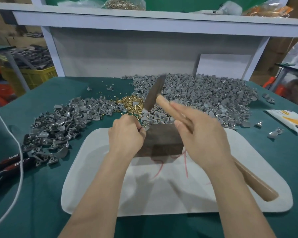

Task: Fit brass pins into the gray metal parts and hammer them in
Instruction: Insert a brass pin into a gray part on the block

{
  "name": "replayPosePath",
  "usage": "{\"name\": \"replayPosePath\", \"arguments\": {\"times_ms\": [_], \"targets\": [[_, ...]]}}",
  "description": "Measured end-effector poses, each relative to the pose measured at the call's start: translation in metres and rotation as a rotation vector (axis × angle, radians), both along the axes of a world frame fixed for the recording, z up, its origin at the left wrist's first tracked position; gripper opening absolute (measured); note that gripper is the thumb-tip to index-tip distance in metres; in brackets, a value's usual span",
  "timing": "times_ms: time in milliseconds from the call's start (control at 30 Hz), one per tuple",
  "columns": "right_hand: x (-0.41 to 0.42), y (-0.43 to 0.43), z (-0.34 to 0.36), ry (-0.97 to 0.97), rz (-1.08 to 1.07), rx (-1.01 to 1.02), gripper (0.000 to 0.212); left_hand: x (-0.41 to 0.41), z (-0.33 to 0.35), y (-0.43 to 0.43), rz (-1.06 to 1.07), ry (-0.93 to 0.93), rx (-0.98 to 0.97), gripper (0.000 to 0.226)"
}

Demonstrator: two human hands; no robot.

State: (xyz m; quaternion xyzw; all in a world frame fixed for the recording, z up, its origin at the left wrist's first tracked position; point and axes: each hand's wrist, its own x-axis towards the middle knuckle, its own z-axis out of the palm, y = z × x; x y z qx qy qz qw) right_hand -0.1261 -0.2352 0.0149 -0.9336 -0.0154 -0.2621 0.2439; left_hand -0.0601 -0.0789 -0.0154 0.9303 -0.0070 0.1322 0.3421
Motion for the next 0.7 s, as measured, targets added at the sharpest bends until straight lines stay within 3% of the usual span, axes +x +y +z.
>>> {"name": "replayPosePath", "arguments": {"times_ms": [167, 367, 700], "targets": [[0.0004, -0.0016, -0.0023, 0.239, -0.016, -0.088, 0.045, -0.0008, 0.0012, 0.0001, -0.014, 0.005, 0.025, 0.011], [-0.0007, 0.0001, 0.0024, -0.013, -0.036, 0.032, 0.046, -0.0001, -0.0001, 0.0003, -0.012, -0.007, -0.002, 0.012], [-0.0040, -0.0027, -0.0009, 0.029, -0.022, 0.012, 0.046, -0.0004, 0.0001, 0.0012, -0.036, -0.021, -0.003, 0.013]]}}
